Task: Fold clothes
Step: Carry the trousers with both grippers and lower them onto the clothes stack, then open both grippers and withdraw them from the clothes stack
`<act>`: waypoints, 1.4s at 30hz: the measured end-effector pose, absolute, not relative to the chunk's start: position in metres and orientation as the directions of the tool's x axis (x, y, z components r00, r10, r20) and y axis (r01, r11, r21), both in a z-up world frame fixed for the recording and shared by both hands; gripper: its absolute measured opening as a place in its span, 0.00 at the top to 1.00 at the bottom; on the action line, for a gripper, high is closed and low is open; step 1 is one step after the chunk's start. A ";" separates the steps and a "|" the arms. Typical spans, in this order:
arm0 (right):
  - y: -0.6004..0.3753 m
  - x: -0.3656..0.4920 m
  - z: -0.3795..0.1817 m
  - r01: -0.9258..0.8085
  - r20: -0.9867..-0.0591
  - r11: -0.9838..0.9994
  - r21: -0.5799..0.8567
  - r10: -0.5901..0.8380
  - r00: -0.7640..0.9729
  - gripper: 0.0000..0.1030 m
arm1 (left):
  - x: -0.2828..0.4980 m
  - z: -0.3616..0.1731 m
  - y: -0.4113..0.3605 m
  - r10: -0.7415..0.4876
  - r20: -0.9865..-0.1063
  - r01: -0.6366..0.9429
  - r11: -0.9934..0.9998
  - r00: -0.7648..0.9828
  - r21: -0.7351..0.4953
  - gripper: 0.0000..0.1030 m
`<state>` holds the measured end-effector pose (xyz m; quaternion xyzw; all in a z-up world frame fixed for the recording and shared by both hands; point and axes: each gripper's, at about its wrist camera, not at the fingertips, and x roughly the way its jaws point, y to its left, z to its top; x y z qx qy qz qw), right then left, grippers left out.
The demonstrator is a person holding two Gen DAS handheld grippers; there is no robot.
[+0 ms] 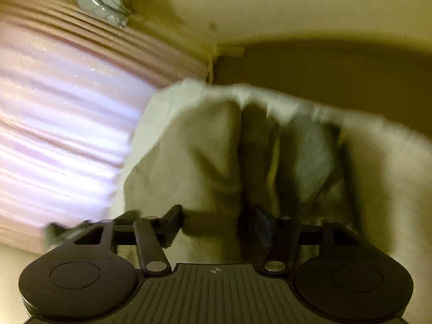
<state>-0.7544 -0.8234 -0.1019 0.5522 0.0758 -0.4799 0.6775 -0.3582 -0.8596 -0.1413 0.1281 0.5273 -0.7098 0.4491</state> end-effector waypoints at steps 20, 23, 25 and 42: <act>-0.823 -0.645 -0.157 0.993 -0.556 0.099 0.066 -0.823 0.119 0.69 | -0.440 -0.187 -0.853 -0.713 -0.595 0.927 -0.243 -0.370 -0.285 0.90; -0.818 -0.644 -0.152 0.991 -0.552 0.099 0.093 -0.823 0.134 0.69 | -0.435 -0.171 -0.850 -0.713 -0.584 0.919 -0.253 -0.389 -0.302 0.91; -0.808 -0.652 -0.136 0.986 -0.529 0.089 0.143 -0.835 0.152 0.69 | -0.428 -0.151 -0.842 -0.727 -0.560 0.914 -0.256 -0.396 -0.314 0.92; -0.681 -0.636 -0.119 0.981 -0.651 0.133 0.140 -0.734 0.192 0.69 | -0.449 -0.125 -0.738 -0.663 -0.679 0.946 -0.274 -0.315 -0.171 0.91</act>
